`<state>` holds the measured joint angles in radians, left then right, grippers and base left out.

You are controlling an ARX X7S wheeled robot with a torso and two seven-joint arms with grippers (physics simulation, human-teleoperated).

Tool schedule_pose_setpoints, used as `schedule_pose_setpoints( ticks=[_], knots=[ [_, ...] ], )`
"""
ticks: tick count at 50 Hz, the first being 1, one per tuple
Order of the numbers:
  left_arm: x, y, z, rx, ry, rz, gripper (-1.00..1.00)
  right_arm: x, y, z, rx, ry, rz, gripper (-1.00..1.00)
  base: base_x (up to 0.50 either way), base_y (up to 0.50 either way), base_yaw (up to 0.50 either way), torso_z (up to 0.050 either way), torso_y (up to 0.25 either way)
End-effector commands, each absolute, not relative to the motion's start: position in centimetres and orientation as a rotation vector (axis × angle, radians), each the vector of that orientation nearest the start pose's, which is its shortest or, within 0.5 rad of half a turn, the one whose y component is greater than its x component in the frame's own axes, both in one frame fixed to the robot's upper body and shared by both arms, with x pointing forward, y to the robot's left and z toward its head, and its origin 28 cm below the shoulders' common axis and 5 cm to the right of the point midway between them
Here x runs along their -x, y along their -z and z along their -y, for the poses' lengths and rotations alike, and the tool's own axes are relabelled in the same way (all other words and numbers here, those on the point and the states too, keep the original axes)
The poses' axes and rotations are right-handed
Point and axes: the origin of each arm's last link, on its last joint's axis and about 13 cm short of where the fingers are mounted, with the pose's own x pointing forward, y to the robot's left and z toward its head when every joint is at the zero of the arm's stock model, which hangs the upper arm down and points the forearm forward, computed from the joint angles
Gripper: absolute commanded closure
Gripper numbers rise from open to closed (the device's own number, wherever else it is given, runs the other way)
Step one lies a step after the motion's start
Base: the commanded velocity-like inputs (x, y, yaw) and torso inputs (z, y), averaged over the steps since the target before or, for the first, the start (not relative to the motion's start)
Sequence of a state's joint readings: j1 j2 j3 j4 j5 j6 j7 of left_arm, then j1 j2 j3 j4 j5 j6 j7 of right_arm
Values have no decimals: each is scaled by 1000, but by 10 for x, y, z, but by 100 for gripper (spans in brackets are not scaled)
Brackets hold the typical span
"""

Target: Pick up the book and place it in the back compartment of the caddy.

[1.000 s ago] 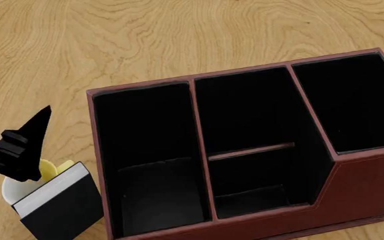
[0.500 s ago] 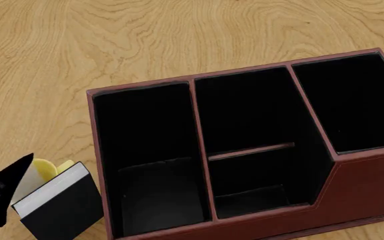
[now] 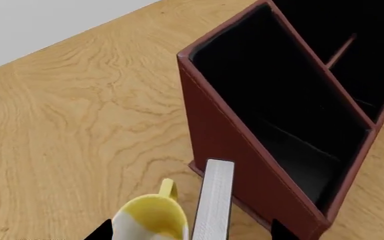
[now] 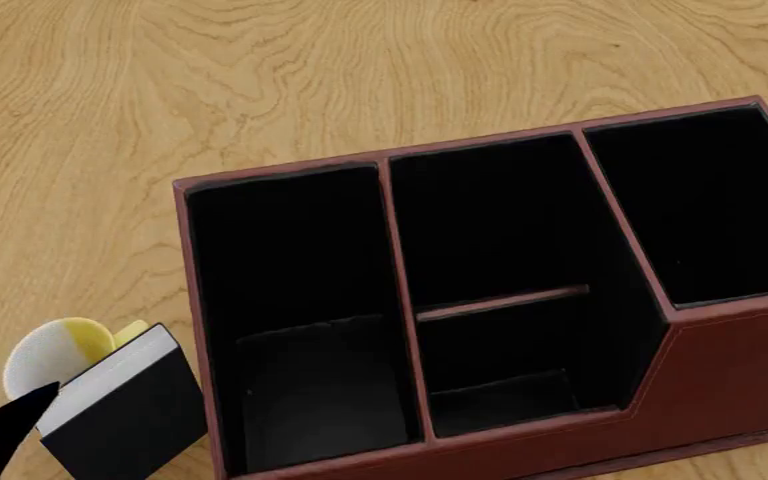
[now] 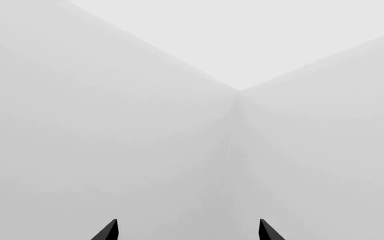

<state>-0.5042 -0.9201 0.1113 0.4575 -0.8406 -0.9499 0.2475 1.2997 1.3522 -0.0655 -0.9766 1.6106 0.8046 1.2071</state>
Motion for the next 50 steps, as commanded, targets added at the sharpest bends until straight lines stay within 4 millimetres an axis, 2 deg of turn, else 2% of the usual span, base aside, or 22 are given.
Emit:
schedule_pose_setpoints(
  ticks=[1, 24, 35, 50],
  knots=[
    [-237, -190, -336, -287, 584, -302, -100, -113, -358, 170, 328, 402, 794, -100, 0, 0, 0, 0, 0],
    [-249, -175, -340, -285, 618, -330, -100, -116, -358, 167, 334, 399, 791, -100, 0, 0, 0, 0, 0],
    [-248, -179, -338, -279, 609, -344, -100, -117, -360, 166, 340, 394, 790, -100, 0, 0, 0, 0, 0],
    [-255, -171, -340, -276, 601, -370, -100, -119, -360, 164, 345, 391, 788, -100, 0, 0, 0, 0, 0]
  ],
)
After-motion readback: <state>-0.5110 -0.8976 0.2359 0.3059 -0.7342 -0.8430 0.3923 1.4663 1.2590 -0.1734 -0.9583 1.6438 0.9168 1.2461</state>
